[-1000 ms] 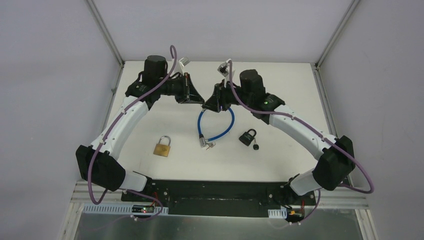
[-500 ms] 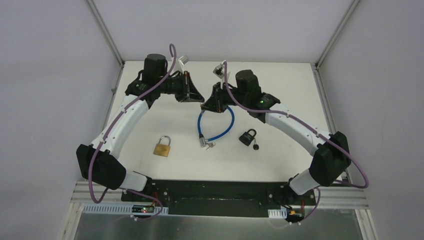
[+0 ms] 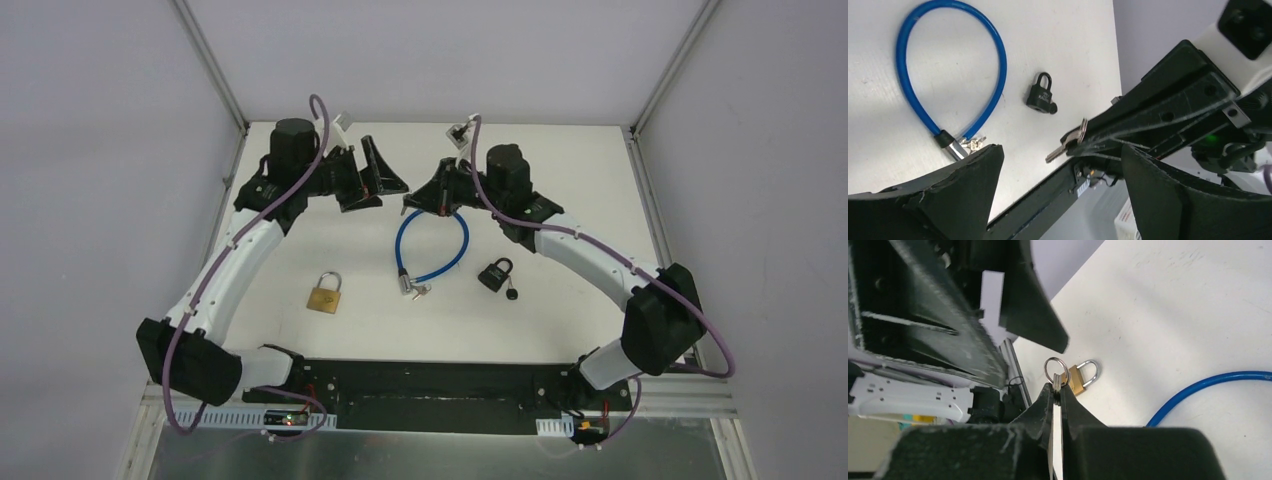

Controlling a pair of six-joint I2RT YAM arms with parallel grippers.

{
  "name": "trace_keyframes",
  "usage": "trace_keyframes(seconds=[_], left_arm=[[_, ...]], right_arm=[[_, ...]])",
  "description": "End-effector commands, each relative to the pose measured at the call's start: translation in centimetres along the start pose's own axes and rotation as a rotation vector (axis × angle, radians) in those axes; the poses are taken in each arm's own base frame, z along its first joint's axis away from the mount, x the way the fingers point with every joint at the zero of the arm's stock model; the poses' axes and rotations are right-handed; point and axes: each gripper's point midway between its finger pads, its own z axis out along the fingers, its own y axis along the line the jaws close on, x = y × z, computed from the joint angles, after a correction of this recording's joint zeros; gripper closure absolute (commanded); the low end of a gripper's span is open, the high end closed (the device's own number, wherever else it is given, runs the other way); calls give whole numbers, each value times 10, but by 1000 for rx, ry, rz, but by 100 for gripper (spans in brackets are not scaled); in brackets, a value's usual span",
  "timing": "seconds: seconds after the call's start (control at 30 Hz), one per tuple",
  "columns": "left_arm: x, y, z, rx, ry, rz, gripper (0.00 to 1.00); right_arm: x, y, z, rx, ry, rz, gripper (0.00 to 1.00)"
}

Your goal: Unlock with the key

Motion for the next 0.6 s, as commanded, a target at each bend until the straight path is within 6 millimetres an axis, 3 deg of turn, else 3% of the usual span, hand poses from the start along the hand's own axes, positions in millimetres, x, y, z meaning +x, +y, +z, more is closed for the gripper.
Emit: trace_keyframes(seconds=[0.0,0.1,0.2,0.4,0.57], left_arm=[[-22,-12,-25,4,-224,14,7],[-18,-30,-30,126,-254,31,7],[-10,-44,-33,222,-230,63,18],[-4,-45,-31,238,-185,102,42],[-8,-37,-24,205,-178,122,50]], right_arm=[[-63,30,-20,-81,-273,141,100],[-81,24,-25,-50,-381,309,100],[-87,18,-24,-34,-421,472,100],[-84,16,-16,11,-352,572,100],[-77,17,-14,17,-306,606,100]])
